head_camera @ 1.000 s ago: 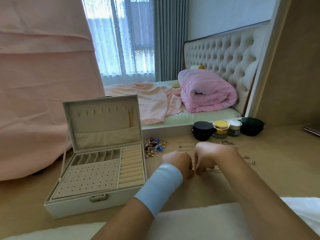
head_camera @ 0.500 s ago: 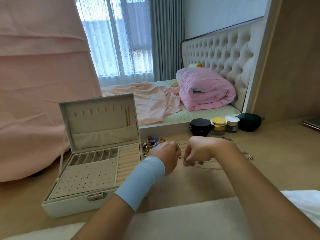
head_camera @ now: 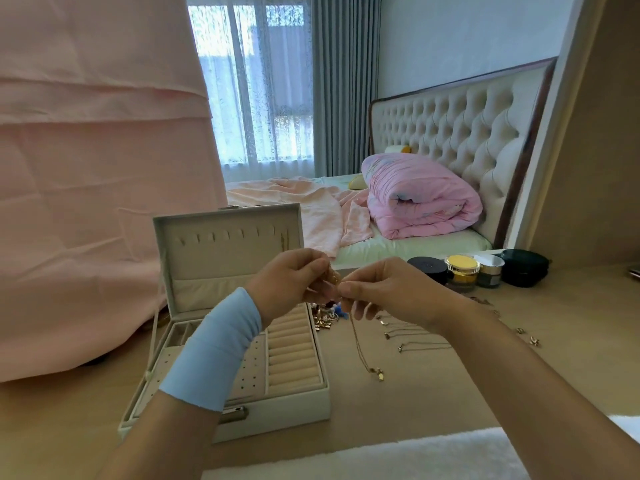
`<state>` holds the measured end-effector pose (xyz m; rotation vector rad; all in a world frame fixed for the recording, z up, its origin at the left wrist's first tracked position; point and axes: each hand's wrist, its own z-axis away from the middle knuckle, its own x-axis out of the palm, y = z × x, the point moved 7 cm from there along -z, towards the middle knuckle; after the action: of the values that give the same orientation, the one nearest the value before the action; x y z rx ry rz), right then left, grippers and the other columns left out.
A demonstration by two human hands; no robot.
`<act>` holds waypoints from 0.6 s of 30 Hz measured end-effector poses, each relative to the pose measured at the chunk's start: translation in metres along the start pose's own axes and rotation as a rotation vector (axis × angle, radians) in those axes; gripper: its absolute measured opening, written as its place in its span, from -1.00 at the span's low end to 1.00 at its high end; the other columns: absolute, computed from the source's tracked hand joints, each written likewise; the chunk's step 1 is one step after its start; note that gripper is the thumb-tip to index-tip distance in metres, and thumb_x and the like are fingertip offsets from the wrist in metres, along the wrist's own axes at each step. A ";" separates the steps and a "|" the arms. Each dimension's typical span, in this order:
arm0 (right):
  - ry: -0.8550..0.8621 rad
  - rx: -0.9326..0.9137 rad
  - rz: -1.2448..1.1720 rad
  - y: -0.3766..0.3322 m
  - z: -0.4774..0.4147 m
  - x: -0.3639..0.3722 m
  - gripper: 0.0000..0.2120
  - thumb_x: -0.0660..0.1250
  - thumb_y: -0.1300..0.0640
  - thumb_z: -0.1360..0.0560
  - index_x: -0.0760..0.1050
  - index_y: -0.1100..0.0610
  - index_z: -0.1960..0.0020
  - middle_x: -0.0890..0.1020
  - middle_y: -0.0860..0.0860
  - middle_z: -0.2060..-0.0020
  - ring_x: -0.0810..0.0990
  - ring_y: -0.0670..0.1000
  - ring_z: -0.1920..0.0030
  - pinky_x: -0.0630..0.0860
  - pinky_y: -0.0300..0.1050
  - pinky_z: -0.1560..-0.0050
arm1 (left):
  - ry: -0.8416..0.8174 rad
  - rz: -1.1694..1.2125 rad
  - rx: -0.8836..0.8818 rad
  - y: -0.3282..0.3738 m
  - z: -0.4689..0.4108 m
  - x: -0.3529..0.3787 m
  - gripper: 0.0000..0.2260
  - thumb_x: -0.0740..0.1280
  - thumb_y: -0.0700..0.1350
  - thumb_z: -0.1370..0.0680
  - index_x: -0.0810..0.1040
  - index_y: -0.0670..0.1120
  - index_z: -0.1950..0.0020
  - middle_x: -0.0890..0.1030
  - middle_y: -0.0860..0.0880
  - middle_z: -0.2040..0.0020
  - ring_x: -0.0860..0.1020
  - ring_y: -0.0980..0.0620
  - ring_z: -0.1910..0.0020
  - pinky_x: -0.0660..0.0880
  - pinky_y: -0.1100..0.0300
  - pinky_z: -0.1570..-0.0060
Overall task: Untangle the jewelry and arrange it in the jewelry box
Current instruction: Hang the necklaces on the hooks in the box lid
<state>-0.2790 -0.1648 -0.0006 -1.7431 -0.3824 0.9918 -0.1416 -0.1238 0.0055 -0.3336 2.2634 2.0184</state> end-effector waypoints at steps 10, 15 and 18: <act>0.017 -0.134 -0.109 -0.066 -0.047 0.029 -0.82 0.39 0.09 -0.57 0.72 0.15 -0.03 0.68 0.02 0.25 0.59 0.02 0.20 0.58 -0.04 0.02 | 0.182 0.189 0.133 0.025 0.015 -0.070 -0.76 0.16 -0.17 -0.67 0.52 -0.16 0.14 0.58 -0.05 0.29 0.54 0.01 0.26 0.61 0.07 0.10; 0.003 -0.144 -0.206 -0.073 -0.068 0.042 -0.83 0.39 0.12 -0.57 0.72 0.17 -0.05 0.68 0.02 0.23 0.59 0.03 0.20 0.60 -0.03 0.05 | 0.269 0.206 0.165 0.032 0.022 -0.098 -0.75 0.16 -0.15 -0.67 0.53 -0.13 0.14 0.60 0.01 0.31 0.55 0.07 0.28 0.60 0.17 0.20; 0.025 -0.122 -0.218 -0.067 -0.076 0.050 -0.82 0.38 0.08 -0.57 0.73 0.11 -0.04 0.74 0.03 0.15 0.63 0.04 0.19 0.57 -0.05 0.06 | 0.302 0.089 0.167 0.032 0.025 -0.109 -0.77 0.16 -0.16 -0.66 0.54 -0.12 0.12 0.63 0.00 0.29 0.57 0.08 0.29 0.62 0.15 0.17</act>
<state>-0.1772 -0.1521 0.0461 -1.7778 -0.6141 0.8034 -0.0444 -0.0847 0.0562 -0.5668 2.6490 1.9115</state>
